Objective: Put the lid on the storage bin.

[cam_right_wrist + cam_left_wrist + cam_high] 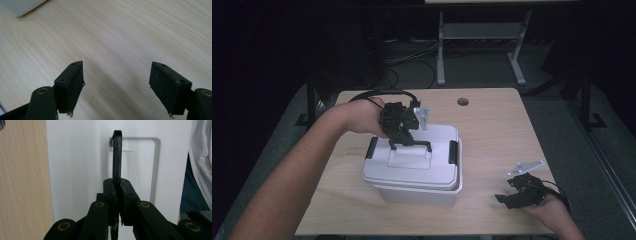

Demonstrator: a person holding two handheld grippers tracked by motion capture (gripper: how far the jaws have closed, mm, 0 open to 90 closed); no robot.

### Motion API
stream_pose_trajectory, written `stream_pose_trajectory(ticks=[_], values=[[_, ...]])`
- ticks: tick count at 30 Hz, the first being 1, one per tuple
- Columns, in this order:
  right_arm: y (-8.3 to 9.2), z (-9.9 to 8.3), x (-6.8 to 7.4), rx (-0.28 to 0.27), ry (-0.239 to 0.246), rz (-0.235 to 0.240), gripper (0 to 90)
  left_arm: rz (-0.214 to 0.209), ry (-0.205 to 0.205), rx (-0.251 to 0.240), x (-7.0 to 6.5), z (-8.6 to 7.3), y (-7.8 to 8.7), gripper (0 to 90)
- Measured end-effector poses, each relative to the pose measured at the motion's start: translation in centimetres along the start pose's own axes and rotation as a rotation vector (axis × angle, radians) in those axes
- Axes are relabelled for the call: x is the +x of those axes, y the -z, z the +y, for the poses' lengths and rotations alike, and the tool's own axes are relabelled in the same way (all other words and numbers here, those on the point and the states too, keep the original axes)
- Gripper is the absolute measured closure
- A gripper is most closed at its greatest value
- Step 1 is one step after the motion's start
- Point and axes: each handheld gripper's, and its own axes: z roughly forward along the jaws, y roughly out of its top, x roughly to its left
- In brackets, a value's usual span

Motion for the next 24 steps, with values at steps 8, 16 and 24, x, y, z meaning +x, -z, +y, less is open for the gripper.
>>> stream_pose_trajectory(ticks=[8, 16, 24], values=[[0.0, -1.1, -0.4, -0.096, -0.071, -0.045, 26.3, -0.009, -0.001, -0.022, 0.0, 0.6, -0.6, 84.7], [0.3, -2.0, -0.9, -0.2, -0.151, -0.134, 26.0, -0.009, -0.005, -0.017, -0.2, 0.9, -0.8, 84.7], [0.3, -2.7, -1.3, -0.266, -0.208, -0.194, 26.0, -0.009, 0.012, -0.001, -0.3, 1.1, -1.2, 84.7]])
